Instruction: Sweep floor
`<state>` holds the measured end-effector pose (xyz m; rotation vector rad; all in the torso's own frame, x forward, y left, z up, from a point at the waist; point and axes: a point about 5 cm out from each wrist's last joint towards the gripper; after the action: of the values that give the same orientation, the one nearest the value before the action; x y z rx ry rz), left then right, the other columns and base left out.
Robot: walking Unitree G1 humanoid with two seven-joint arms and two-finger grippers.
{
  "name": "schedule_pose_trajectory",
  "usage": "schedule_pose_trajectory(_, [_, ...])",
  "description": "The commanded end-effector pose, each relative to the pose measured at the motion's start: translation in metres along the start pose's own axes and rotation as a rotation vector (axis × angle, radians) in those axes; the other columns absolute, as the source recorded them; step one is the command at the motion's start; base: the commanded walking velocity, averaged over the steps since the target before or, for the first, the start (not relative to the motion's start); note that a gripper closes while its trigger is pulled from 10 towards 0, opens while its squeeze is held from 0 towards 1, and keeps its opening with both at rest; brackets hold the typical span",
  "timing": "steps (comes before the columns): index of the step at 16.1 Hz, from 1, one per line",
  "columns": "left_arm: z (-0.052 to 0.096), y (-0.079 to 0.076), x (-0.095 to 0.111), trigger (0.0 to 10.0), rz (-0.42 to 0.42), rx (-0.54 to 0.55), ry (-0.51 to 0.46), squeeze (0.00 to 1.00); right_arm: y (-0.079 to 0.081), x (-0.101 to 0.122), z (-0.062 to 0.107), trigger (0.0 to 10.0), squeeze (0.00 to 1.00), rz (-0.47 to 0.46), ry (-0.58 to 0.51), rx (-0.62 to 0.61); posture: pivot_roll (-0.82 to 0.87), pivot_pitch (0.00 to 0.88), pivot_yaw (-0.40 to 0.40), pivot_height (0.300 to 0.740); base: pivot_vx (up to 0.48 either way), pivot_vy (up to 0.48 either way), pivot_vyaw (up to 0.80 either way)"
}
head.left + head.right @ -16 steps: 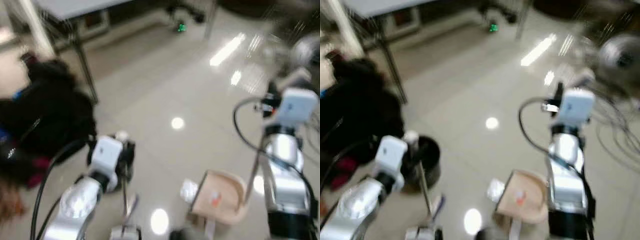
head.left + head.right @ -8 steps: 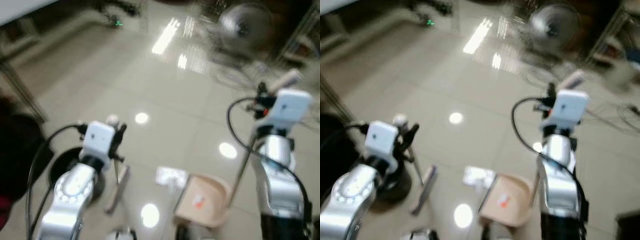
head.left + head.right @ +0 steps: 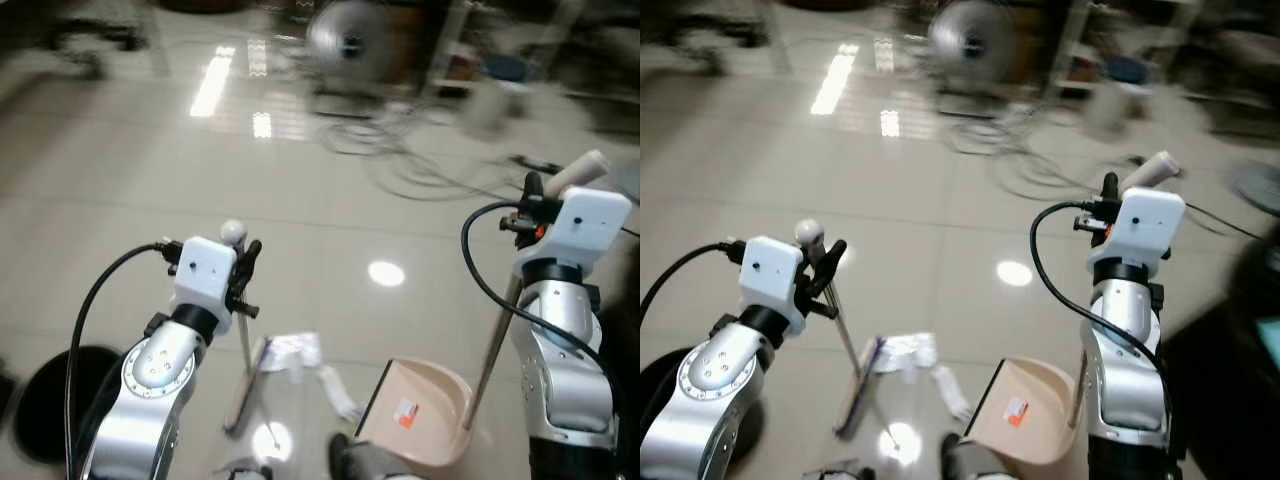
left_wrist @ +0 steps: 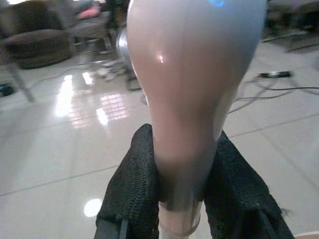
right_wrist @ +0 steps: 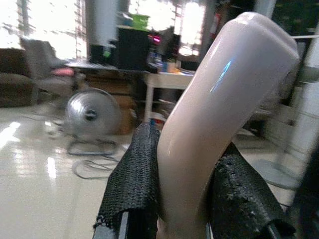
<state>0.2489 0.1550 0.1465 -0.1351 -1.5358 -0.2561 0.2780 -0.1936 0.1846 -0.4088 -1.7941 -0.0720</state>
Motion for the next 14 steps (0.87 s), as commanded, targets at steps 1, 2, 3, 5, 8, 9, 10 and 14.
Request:
schedule_pose_trajectory(1, [-0.002,0.006,0.007,10.0,-0.027,0.033,-0.033,0.00,-0.003,0.003,0.002,10.0,0.00,-0.007,-0.002,-0.012,0.14,0.132,-0.038,0.740,0.000,0.000,-0.80])
schedule_pose_trajectory(2, [-0.002,0.009,0.009,10.0,-0.027,0.038,-0.036,0.00,-0.004,0.000,0.003,10.0,0.00,-0.018,0.017,-0.013,0.14,0.128,-0.037,0.740,0.000,0.000,-0.80])
schedule_pose_trajectory(3, [-0.001,0.010,0.009,10.0,-0.028,0.039,-0.037,0.00,-0.004,-0.004,0.004,10.0,0.00,-0.028,0.043,-0.010,0.14,0.128,-0.036,0.740,0.000,0.000,0.00])
schedule_pose_trajectory(5, [0.000,0.013,0.010,10.0,-0.033,0.042,-0.040,0.00,-0.003,-0.009,0.004,10.0,0.00,-0.030,0.079,-0.001,0.14,0.126,-0.036,0.740,0.000,0.000,0.00])
schedule_pose_trajectory(8, [-0.002,0.017,0.016,10.0,-0.025,0.062,-0.065,0.00,0.000,-0.008,0.004,10.0,0.00,-0.064,0.081,0.015,0.15,0.125,-0.036,0.740,0.000,0.000,0.00])
schedule_pose_trajectory(9, [-0.002,0.020,0.018,10.0,-0.028,0.069,-0.074,0.00,0.002,-0.005,0.003,10.0,0.00,-0.074,0.066,0.026,0.15,0.124,-0.035,0.740,0.000,0.251,0.00])
schedule_pose_trajectory(10, [-0.002,0.023,0.020,10.0,-0.031,0.076,-0.079,0.00,0.004,-0.004,0.003,10.0,0.00,-0.077,0.064,0.033,0.15,0.125,-0.033,0.740,0.000,0.319,0.00])
schedule_pose_trajectory(14, [0.003,0.025,0.013,10.0,-0.014,0.060,-0.033,0.00,0.008,-0.007,0.006,10.0,0.00,-0.090,0.082,0.037,0.16,0.129,-0.033,0.740,0.000,0.175,0.00])
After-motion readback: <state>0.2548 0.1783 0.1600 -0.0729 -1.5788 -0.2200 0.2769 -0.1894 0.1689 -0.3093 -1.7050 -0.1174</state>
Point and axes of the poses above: a point about 5 cm out from each wrist's last joint towards the gripper, its own z axis pointing back from the gripper into the wrist, its own x axis along the axis of the wrist's last joint, y = z × x, and after that the axes turned 8 degrees about z, right-handed
